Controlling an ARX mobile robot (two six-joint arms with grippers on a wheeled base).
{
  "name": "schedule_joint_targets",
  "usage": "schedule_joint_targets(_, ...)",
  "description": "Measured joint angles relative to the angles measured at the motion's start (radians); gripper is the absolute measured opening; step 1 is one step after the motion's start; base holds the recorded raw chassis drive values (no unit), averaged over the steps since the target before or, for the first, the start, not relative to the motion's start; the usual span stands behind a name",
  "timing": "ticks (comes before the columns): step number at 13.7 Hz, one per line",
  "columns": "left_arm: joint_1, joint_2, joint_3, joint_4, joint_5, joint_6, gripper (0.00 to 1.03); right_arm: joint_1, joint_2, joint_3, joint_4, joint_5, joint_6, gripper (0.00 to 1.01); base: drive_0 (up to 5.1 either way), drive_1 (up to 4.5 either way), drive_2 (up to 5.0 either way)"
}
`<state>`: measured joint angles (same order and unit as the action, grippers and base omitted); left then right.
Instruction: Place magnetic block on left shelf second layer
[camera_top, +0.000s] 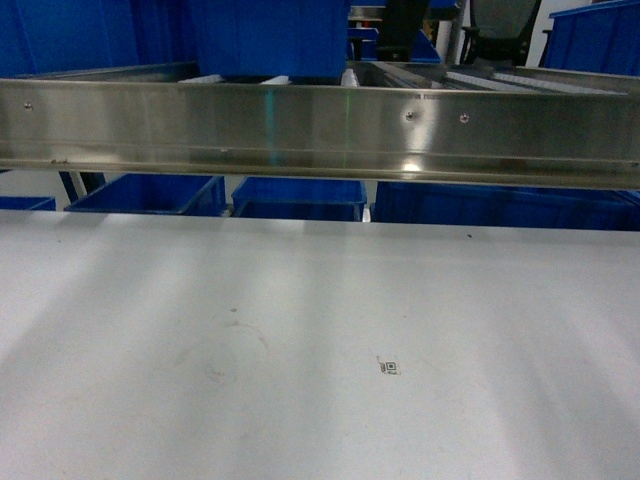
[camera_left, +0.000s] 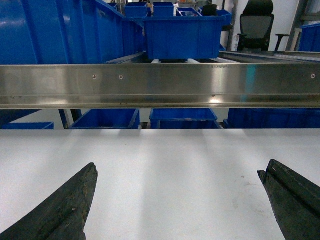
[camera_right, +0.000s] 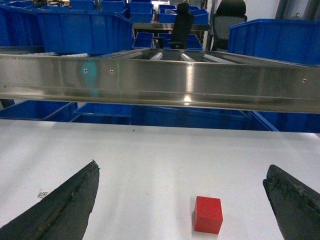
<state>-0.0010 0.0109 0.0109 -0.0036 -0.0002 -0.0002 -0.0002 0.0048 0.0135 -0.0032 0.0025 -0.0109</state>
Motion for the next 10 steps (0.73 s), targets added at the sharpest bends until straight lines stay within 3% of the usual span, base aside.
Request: schedule_joint_targets(10, 0.000, 0.000, 0.000, 0.000, 0.000, 0.000, 0.98, 0.000, 0.000, 0.000, 0.000, 0.000, 0.000, 0.98, 0.0, 0.00, 0.0)
